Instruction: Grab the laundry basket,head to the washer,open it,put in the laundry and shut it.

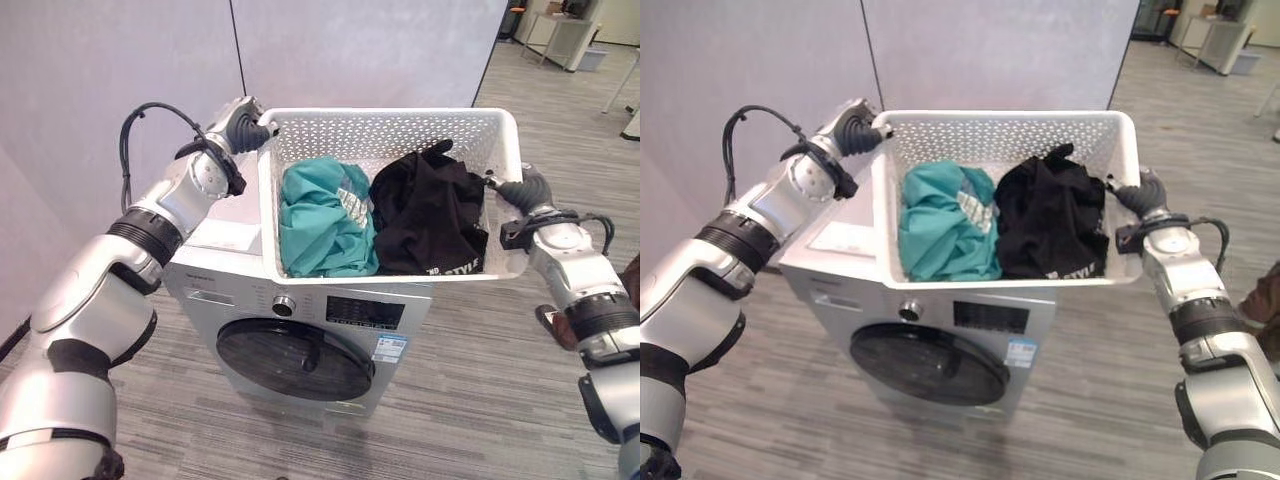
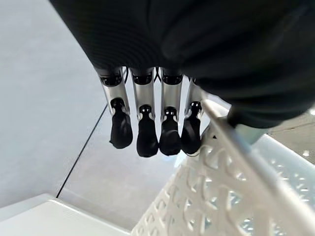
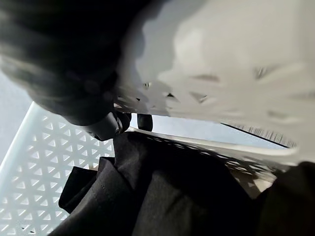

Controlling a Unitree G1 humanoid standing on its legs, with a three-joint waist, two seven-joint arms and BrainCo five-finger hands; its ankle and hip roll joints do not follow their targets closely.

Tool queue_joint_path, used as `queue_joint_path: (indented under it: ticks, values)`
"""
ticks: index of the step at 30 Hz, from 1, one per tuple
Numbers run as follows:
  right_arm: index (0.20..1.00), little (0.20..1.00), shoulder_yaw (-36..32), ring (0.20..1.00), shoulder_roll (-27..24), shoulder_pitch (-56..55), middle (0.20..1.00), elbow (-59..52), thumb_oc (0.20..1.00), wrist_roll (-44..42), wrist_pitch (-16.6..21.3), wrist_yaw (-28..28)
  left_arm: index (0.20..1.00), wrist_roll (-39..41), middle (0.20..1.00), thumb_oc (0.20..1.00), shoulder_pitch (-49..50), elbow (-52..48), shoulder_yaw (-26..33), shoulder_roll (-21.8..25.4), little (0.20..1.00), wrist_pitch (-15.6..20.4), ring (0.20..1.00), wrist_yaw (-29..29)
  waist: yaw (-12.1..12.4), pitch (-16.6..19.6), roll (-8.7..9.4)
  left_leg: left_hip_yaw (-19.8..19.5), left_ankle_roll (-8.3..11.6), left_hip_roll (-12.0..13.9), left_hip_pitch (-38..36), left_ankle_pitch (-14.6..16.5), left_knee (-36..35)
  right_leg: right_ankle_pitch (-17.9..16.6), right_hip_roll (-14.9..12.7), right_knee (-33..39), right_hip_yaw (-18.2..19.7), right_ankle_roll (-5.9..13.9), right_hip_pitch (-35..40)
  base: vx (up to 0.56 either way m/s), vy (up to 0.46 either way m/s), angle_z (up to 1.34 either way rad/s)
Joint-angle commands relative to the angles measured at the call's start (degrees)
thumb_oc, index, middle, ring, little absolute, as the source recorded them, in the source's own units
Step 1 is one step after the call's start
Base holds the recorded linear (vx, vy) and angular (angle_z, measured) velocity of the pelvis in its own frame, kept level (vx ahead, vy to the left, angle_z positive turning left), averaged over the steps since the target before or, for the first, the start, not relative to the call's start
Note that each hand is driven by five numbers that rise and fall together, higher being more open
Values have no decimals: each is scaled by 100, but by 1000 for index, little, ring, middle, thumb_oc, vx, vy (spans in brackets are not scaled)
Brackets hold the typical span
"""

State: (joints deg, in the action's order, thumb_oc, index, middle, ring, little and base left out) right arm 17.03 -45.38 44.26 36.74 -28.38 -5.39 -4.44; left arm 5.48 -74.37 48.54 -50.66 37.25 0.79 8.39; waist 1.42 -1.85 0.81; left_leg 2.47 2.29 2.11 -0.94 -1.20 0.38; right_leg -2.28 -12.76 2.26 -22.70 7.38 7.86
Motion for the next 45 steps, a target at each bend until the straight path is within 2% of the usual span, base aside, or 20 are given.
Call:
queue_joint_path:
  ticks: [1, 12, 14, 16, 17, 18, 19, 22, 23, 24, 26, 28, 29, 31, 32, 33, 34, 35, 39, 45]
  values:
    - [200, 200, 324, 200, 13, 181, 200, 471, 200, -251, 83, 223, 200, -210, 200, 200, -785, 959, 6, -117, 200, -55, 200, 98, 179, -315, -281, 31, -9, 107, -132, -20, -459, 222, -62, -138, 220, 259, 64, 36, 20, 5]
    - [200, 200, 791, 200, 123, 1023, 200, 801, 200, -385, 163, 147, 200, -196, 200, 200, -1479, 1241, -396, -151, 200, -10, 200, 141, 298, -362, -247, 92, -92, -43, 36, 89, -436, -14, -231, -34, 256, 420, -84, 43, 54, -2]
    - [200, 200, 880, 200, 15, 1184, 200, 915, 200, -382, 146, 139, 200, -171, 200, 200, -1654, 1207, -539, -195, 200, 2, 200, 157, 250, -384, -248, -16, -233, -163, 119, 228, -208, -48, -257, -552, 829, 403, -350, 84, 147, -4]
    - [200, 200, 840, 200, -49, 1122, 200, 816, 200, -397, 137, 156, 200, -227, 200, 200, -1608, 1082, -501, -259, 200, -28, 200, 164, 126, -499, -314, -84, -376, -193, 54, 304, -98, 386, 62, -1436, 1424, 248, -700, 44, 111, 8]
    - [200, 200, 839, 200, -52, 1122, 200, 812, 200, -396, 135, 155, 200, -228, 200, 200, -1609, 1078, -498, -258, 200, -30, 200, 164, 140, -481, -315, -71, -375, -189, 81, 291, -99, 384, 65, -1460, 1441, 243, -746, 93, 76, 25]
    - [200, 200, 799, 200, 1, 1056, 200, 771, 200, -440, 195, 146, 200, -220, 200, 200, -1487, 1035, -408, -337, 200, -38, 200, 157, 109, -539, -384, -94, -413, -194, -43, 318, -116, 643, 277, -1737, 1413, 185, -908, 194, -12, 20]
    - [200, 200, 802, 200, -27, 1022, 200, 834, 200, -450, 213, 136, 200, -249, 200, 200, -1359, 984, -344, -367, 200, -32, 200, 139, 37, -575, -396, -159, -426, -228, -191, 355, -175, 627, 469, -1512, 1409, 94, -1164, 257, -34, 11]
    - [200, 200, 737, 200, -14, 896, 200, 749, 200, -456, 240, 124, 200, -247, 200, 200, -1148, 860, -233, -207, 200, 6, 200, 125, -18, -654, -436, -176, -392, -177, -379, 433, -209, 390, 559, -1167, 1464, 130, -1447, 179, -79, 21]
    - [200, 200, 614, 200, 5, 655, 200, 570, 200, -437, 275, 122, 200, -263, 200, 200, -1005, 764, -132, -50, 200, 40, 200, 150, -101, -690, -401, -173, -332, -143, -564, 521, -238, 108, 567, -825, 1463, 221, -1667, 231, -114, 34]
    - [200, 200, 542, 200, -152, 494, 200, 345, 200, -386, 278, 102, 200, -322, 200, 200, -1014, 715, -178, -63, 200, 16, 200, 153, -182, -658, -353, -249, -316, -148, -598, 600, -173, 113, 620, -768, 1606, 196, -1595, 324, -158, 23]
    - [200, 200, 220, 200, -302, 85, 200, -41, 200, -505, 336, 115, 200, -413, 200, 200, -963, 657, -131, -36, 200, 27, 200, 174, -306, -567, -281, -268, -232, -86, -656, 727, 197, 119, 700, -726, 1750, 104, -1371, 287, -142, 32]
    - [200, 200, 75, 200, -418, -83, 200, -228, 200, -647, 440, 48, 200, -444, 200, 200, -928, 501, -188, -39, 200, 29, 200, 139, -298, -623, -216, -215, -22, 55, -226, 382, 1406, 89, 737, -446, 1591, -54, -959, 160, -182, 36]
    - [200, 200, 55, 200, -441, -119, 200, -327, 200, -669, 436, 50, 200, -417, 200, 200, -896, 334, -156, 7, 200, 22, 200, 141, -265, -690, -182, -370, 14, 100, 86, 278, 1952, 104, 811, -302, 1585, -147, -806, 25, -128, 21]
    - [200, 200, 35, 200, -450, -126, 200, -395, 200, -697, 468, 26, 200, -340, 200, 200, -863, 274, -108, -7, 200, 21, 200, 125, -221, -754, -133, -546, 22, 97, 396, 240, 2235, 113, 826, -213, 1568, -201, -702, 18, -65, 8]
    - [200, 200, -55, 200, -502, -185, 200, -548, 200, -746, 519, -38, 200, -252, 200, 200, -915, 250, -99, -38, 200, 34, 200, 133, -168, -759, -61, -835, -14, 136, 656, 308, 1454, 194, 858, -102, 1571, -199, -550, 97, -27, 2]
    - [200, 200, -154, 200, -533, -285, 200, -590, 200, -711, 552, -66, 200, -230, 200, 200, -901, 247, -110, -28, 200, 52, 200, 110, -130, -765, -71, -883, 2, 208, 728, 73, 907, 246, 877, -124, 1550, -219, -489, 112, -2, 14]
    - [200, 200, -179, 200, -536, -318, 200, -607, 200, -705, 549, -67, 200, -229, 200, 200, -900, 248, -117, -41, 200, 53, 200, 109, -121, -764, -56, -880, 11, 211, 644, -4, 755, 259, 871, -133, 1547, -227, -480, 126, 58, 26]
    - [200, 200, -185, 200, -530, -409, 200, -496, 200, -536, 535, -78, 200, -244, 200, 200, -829, 290, -145, -78, 200, 74, 200, 133, -42, -752, -60, -791, 67, 272, 705, -98, 464, 429, 830, -214, 1452, -245, -384, 137, 90, 16]
    - [200, 200, -266, 200, -504, -524, 200, -200, 200, -433, 425, -54, 200, -315, 200, 200, -797, 478, -215, -183, 200, 87, 200, 102, -52, -591, -108, -662, 91, 201, 502, -105, 299, 465, 684, -199, 1455, -183, -223, 217, 173, -7]
    - [200, 200, -157, 200, -283, -486, 200, 252, 200, -334, 304, 40, 200, -444, 200, 200, -590, 469, -314, -251, 200, 84, 200, 5, 24, -396, -192, -457, -48, 95, 77, -22, -35, 408, 510, -120, 1542, -62, -151, 113, 99, -16]
